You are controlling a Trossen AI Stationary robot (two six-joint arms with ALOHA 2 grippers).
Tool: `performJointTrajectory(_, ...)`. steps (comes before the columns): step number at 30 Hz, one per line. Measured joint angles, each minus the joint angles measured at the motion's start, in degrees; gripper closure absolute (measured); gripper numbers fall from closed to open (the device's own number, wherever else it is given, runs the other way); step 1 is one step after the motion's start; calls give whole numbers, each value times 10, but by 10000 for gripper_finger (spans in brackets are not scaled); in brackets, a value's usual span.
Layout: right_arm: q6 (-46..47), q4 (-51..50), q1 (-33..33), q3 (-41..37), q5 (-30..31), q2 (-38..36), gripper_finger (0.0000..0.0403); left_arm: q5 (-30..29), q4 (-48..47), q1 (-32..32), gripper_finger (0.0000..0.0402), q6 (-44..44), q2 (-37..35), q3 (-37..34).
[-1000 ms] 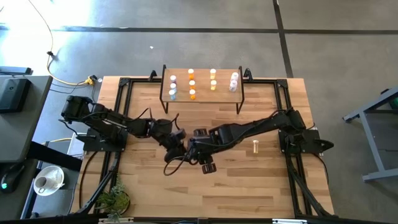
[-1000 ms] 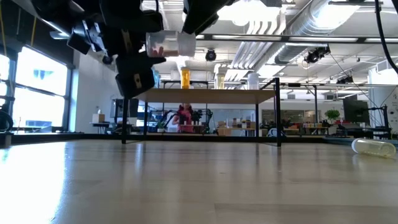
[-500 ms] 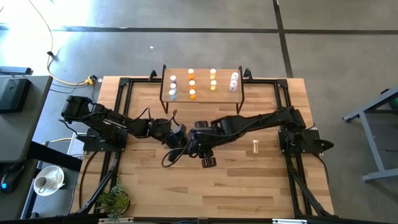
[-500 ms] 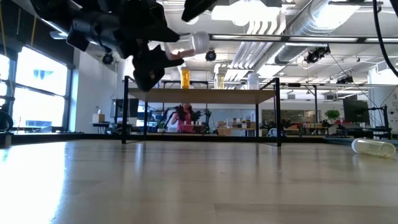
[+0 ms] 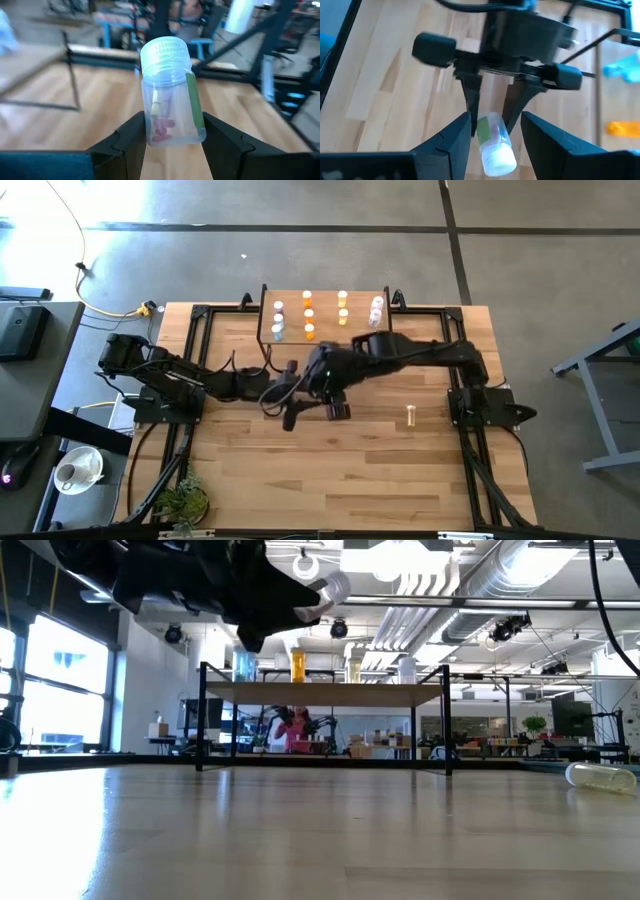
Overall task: Pick and place medicine bottles onto shelf by color
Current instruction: Put the white pill bottle on the shelf aligned with the other white pill bottle
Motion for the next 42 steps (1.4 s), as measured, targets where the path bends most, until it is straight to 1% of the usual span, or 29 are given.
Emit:
performJointTrajectory(3,0,-5,-16,24,0,0,237,-39,27,0,241,32,0,0)
performJointTrajectory(11,1,-5,-53,21,6,-10,237,-171,87,0,241,147,0,0)
performJointTrajectory(16,0,-12,-68,21,5,-12,224,-231,95,0,241,206,0,0)
performJointTrajectory(21,-16,-18,-83,23,3,-12,191,-245,96,0,241,244,0,0)
performJointTrajectory(25,-52,-37,-98,23,-22,-13,173,-246,98,0,241,261,0,0)
performJointTrajectory(29,-75,-61,-114,23,-67,-14,172,-247,112,0,241,282,0,0)
performJointTrajectory(38,-101,-57,-127,23,-71,-14,175,-241,139,0,241,308,0,0)
performJointTrajectory(42,-101,-54,-127,23,-85,-14,176,-240,165,0,241,314,0,0)
